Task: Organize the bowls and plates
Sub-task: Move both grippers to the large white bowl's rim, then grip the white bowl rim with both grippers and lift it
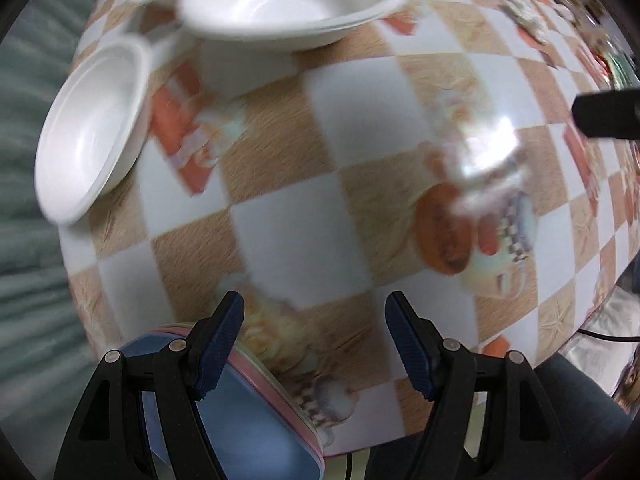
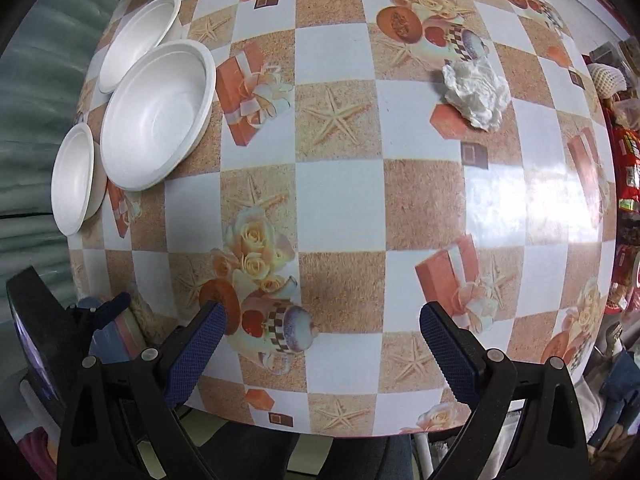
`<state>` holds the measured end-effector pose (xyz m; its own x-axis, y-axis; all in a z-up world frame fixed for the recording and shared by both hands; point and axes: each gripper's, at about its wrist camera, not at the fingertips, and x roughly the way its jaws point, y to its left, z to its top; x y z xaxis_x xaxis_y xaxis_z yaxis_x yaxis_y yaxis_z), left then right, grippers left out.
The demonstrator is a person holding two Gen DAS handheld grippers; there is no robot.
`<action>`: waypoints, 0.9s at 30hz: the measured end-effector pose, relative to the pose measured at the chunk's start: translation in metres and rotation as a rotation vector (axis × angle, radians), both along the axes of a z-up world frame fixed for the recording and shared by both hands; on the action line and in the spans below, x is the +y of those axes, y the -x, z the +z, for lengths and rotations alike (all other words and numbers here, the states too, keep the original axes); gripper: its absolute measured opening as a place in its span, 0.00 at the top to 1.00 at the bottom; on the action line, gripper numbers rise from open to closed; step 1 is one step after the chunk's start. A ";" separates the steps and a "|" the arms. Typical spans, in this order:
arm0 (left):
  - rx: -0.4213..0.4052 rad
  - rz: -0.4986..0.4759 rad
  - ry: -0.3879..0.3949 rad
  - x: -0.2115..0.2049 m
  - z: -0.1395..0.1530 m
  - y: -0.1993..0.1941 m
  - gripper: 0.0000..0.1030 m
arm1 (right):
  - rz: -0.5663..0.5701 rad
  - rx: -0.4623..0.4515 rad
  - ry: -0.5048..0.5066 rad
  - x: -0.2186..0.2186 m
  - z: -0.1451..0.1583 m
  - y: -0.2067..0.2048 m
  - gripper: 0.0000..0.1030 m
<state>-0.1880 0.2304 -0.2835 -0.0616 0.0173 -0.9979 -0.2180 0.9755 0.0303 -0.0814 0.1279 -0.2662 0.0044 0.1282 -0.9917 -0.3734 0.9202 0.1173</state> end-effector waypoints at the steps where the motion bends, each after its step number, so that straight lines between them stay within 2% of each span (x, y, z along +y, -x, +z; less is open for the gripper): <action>1: -0.010 0.036 0.019 0.006 0.005 0.001 0.26 | 0.008 -0.004 -0.004 0.001 0.004 -0.007 0.05; 4: -0.099 0.158 0.065 0.029 0.031 -0.009 0.26 | 0.023 -0.025 -0.018 0.016 0.006 -0.027 0.05; 7: -0.168 0.267 0.031 0.051 0.053 -0.036 0.26 | 0.034 -0.047 -0.040 0.037 0.010 -0.050 0.05; 10: -0.206 0.329 -0.018 0.071 0.068 -0.057 0.26 | 0.053 -0.060 -0.058 0.061 0.010 -0.068 0.05; 12: -0.232 0.327 -0.083 0.084 0.073 -0.075 0.26 | 0.061 -0.062 -0.068 0.077 0.006 -0.078 0.05; 15: -0.227 0.285 -0.137 0.092 0.068 -0.110 0.26 | 0.053 -0.047 -0.076 0.088 -0.001 -0.086 0.05; 17: -0.204 0.265 -0.148 0.099 0.059 -0.125 0.26 | 0.030 -0.044 -0.060 0.090 -0.007 -0.092 0.05; 19: -0.173 0.256 -0.122 0.108 0.048 -0.133 0.26 | 0.011 -0.028 -0.071 0.087 -0.009 -0.097 0.08; 21: -0.141 0.233 -0.112 0.113 0.038 -0.141 0.26 | 0.011 0.006 -0.099 0.089 -0.015 -0.100 0.16; 23: -0.103 0.199 -0.105 0.113 0.028 -0.150 0.26 | 0.034 0.023 -0.098 0.094 -0.019 -0.099 0.34; 24: -0.084 0.180 -0.094 0.110 0.022 -0.154 0.31 | 0.046 0.031 -0.097 0.097 -0.022 -0.098 0.40; 26: -0.044 0.146 -0.060 0.105 0.014 -0.158 0.56 | 0.061 0.063 -0.109 0.101 -0.027 -0.094 0.72; 27: -0.017 0.131 -0.033 0.102 0.009 -0.160 0.63 | 0.066 0.088 -0.116 0.102 -0.031 -0.093 0.79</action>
